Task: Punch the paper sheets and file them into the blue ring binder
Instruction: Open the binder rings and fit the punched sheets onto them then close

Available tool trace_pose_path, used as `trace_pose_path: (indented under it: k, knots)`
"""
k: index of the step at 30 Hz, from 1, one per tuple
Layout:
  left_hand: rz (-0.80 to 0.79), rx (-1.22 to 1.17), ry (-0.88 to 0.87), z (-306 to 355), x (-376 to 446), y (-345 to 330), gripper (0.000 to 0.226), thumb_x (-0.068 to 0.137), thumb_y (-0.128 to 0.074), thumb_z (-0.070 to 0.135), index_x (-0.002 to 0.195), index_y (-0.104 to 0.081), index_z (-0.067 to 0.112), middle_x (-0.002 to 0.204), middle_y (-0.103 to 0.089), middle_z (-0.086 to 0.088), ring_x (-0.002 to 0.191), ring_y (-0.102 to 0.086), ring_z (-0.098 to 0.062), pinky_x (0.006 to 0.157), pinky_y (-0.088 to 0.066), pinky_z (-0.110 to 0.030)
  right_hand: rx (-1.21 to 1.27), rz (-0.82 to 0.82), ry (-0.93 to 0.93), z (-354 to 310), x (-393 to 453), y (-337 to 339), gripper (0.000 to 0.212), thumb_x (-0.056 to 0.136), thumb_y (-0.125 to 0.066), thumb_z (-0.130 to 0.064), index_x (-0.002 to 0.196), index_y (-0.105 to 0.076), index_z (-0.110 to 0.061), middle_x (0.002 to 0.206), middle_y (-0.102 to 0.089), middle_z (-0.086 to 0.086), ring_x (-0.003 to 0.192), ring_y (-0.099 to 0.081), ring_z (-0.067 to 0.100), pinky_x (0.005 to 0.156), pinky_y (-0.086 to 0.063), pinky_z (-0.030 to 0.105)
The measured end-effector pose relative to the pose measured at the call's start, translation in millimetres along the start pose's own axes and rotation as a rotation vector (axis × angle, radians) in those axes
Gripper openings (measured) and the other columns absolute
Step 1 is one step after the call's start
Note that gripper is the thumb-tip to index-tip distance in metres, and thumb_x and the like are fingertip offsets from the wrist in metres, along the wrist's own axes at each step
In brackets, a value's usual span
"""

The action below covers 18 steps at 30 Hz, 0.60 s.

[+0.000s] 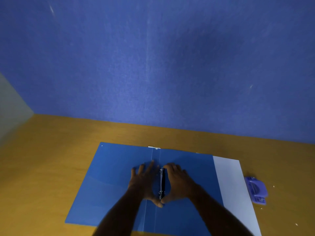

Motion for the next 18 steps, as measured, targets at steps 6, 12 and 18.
trace_pose_path:
  k: [6, 12, 18]
  knots:
    - [0.000, 0.034, -0.052, -6, 4, -3, 0.158, 0.028, -0.065, 0.090, 0.154, 0.006, 0.025, 0.163, 0.012, 0.004, 0.147, -0.006, -0.035, 0.112, -0.012, -0.064, -0.024, 0.005, -0.004, -8, 10, -6, 0.124, 0.047, -0.075, -0.070, 0.145, -0.019, -0.019, 0.148, -0.027, 0.000, 0.134, -0.030, 0.025, 0.107, -0.032, 0.052]
    - [0.009, 0.021, -0.104, -14, 0, 3, 0.158, 0.031, -0.074, 0.082, 0.153, 0.006, 0.024, 0.164, 0.009, 0.006, 0.144, -0.011, -0.032, 0.112, -0.012, -0.057, -0.115, 0.011, 0.008, -9, 11, -15, 0.129, 0.051, -0.071, -0.076, 0.152, -0.008, -0.027, 0.155, -0.021, 0.005, 0.140, -0.022, 0.030, 0.108, -0.026, 0.053]
    - [0.021, -0.033, -0.092, -14, 1, 1, 0.154, 0.033, -0.073, 0.083, 0.153, 0.008, 0.030, 0.163, 0.011, 0.009, 0.146, -0.004, -0.030, 0.113, -0.007, -0.055, 0.040, 0.031, -0.006, 4, 3, -14, 0.130, 0.055, -0.074, -0.069, 0.154, -0.003, -0.022, 0.159, -0.022, 0.002, 0.144, -0.023, 0.022, 0.115, -0.021, 0.044]
Point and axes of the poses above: each hand's wrist, its own x-axis towards the middle knuckle, its own y-axis out of the back of the hand, z = x × y, the point moved 5 cm from there along x, towards the middle knuckle
